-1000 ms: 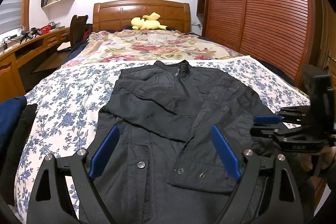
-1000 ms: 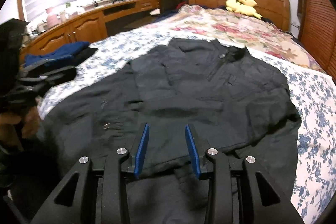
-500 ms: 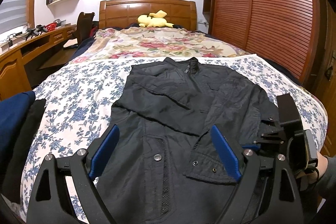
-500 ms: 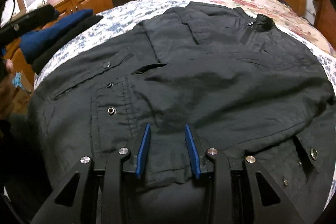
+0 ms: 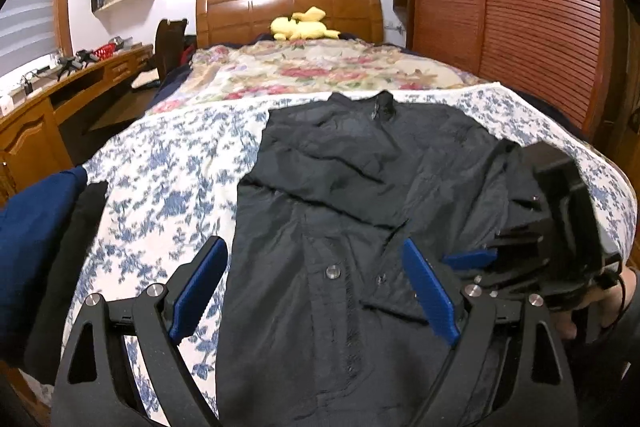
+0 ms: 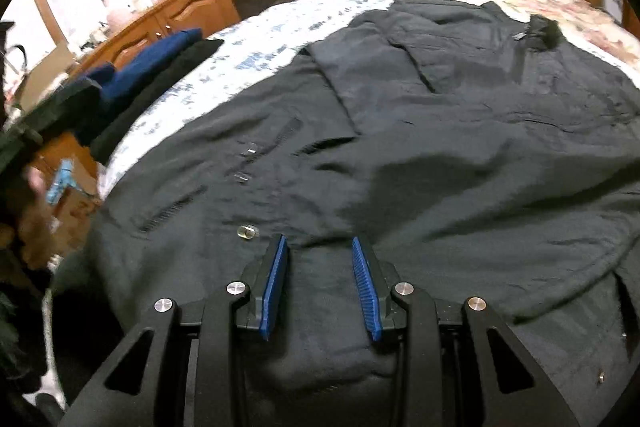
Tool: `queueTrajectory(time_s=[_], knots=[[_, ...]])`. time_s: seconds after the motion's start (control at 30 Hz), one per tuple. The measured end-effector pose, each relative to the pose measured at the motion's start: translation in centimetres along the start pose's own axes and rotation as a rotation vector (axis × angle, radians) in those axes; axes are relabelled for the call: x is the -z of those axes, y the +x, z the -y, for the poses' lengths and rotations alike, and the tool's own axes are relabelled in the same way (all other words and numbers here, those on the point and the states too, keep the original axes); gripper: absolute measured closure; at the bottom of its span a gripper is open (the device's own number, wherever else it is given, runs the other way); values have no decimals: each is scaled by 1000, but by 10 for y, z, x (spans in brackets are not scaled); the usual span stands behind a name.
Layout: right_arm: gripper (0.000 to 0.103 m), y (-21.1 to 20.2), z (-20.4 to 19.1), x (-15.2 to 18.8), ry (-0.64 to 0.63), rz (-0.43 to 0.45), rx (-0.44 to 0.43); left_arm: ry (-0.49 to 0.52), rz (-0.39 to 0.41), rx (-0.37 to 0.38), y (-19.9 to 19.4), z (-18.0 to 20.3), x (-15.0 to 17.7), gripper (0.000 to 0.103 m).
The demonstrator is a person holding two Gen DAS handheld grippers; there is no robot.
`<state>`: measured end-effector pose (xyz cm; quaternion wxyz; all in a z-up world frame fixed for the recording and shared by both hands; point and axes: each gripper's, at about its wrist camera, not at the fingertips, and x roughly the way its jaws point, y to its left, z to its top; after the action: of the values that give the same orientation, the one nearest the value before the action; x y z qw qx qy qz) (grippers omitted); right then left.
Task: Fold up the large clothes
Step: 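Move the open right tool over the jacket body toward the hem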
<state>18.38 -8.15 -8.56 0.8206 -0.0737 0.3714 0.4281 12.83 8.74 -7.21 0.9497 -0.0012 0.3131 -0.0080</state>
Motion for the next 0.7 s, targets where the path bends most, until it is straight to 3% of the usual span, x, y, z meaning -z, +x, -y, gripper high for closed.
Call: queueTrajectory(time_s=[0.13, 0.3, 0.53, 0.7], knots=[[67, -9, -2, 6, -17, 38, 35, 1, -23, 6, 1, -5, 10, 14], [67, -34, 7, 21, -29, 96, 147, -2, -72, 25, 6, -14, 32, 14], [67, -82, 41, 73, 19, 121, 331, -13, -148, 19, 14, -33, 60, 14], [52, -104, 76, 116, 133, 88, 452, -38, -178, 24, 14, -47, 76, 14]])
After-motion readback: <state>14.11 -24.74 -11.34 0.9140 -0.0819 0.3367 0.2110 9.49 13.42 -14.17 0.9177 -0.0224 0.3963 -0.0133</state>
